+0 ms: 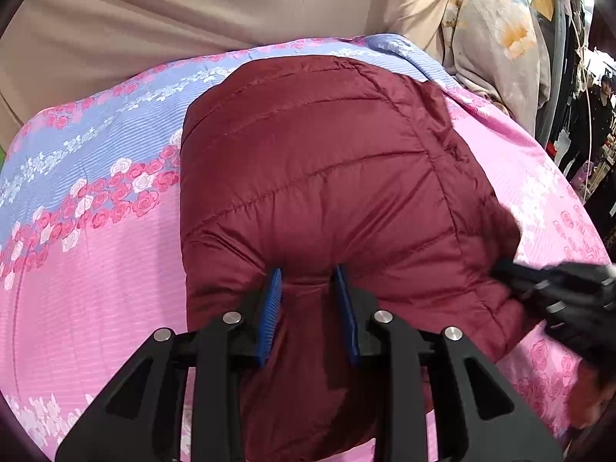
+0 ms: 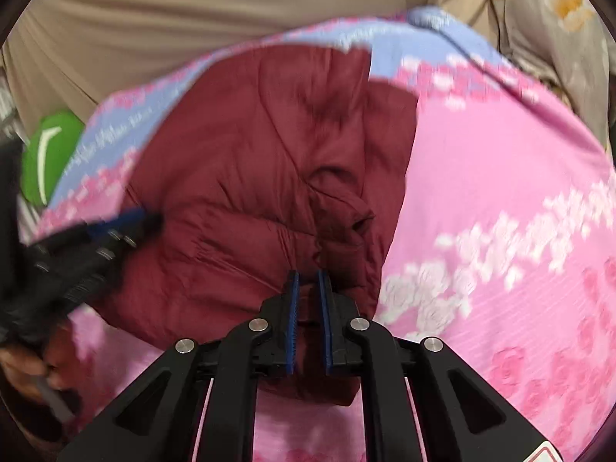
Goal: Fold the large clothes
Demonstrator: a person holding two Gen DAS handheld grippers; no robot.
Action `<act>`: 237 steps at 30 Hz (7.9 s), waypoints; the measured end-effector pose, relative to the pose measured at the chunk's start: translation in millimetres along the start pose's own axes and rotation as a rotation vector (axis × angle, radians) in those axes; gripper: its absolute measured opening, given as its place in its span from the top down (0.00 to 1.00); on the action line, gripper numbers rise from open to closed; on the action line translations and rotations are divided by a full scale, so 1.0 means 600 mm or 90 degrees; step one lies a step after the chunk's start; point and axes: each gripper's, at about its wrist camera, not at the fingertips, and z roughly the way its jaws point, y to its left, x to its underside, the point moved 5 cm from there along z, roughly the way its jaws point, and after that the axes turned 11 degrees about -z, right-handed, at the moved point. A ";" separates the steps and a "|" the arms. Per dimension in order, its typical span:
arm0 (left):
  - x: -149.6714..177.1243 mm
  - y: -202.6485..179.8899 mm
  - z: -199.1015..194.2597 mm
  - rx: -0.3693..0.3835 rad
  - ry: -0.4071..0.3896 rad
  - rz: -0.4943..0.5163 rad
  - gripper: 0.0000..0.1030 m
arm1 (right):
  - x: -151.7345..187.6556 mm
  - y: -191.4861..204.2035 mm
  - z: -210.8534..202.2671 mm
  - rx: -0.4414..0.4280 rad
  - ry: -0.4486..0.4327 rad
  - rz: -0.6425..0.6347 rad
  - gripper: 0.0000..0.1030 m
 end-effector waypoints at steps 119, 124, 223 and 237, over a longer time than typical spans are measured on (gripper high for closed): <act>-0.259 0.360 -0.217 -0.076 -0.275 -0.054 0.71 | -0.430 0.421 0.025 -0.279 -0.270 -0.034 0.84; -0.212 0.431 -0.061 -0.092 -0.153 -0.097 0.71 | -0.399 0.435 0.216 -0.269 -0.140 -0.011 0.83; 0.042 0.268 -0.108 -0.207 -0.065 -0.135 0.20 | -0.112 0.329 0.084 0.050 -0.061 -0.066 0.53; 0.114 0.250 -0.082 -0.244 -0.033 -0.187 0.20 | -0.039 0.351 0.116 0.078 -0.056 -0.080 0.48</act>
